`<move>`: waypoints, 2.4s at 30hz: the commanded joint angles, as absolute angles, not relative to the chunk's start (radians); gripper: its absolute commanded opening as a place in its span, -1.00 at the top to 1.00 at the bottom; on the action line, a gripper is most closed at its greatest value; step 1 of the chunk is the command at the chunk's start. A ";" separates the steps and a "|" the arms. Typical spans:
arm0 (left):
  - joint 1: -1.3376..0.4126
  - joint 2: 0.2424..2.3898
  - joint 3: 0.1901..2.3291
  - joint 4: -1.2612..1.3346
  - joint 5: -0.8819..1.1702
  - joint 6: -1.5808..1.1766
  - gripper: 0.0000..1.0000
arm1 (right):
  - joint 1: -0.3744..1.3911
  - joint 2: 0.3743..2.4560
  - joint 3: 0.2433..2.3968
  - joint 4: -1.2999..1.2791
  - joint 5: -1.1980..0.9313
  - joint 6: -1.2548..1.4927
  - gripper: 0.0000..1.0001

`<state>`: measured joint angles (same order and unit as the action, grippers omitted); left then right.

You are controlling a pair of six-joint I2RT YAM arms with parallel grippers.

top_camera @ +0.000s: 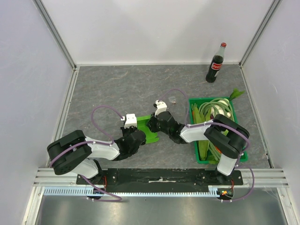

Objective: Fold the paper box

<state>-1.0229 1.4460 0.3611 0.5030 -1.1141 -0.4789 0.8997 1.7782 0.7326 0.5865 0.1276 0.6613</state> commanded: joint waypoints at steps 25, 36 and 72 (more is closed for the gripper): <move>-1.031 1.442 0.383 0.499 -1.146 -0.537 0.96 | 0.792 1.805 0.758 0.492 0.196 0.735 0.41; -1.031 1.428 0.377 0.497 -1.147 -0.534 0.96 | 0.792 1.723 0.724 0.364 0.276 0.746 0.15; -1.031 1.424 0.379 0.479 -1.137 -0.551 0.96 | 0.818 1.832 0.769 0.523 0.137 0.679 0.26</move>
<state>-1.0233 1.4406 0.3618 0.4744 -1.1126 -0.5056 0.8154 1.8252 0.7940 0.4629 0.1947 0.6281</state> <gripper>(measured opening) 0.102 0.371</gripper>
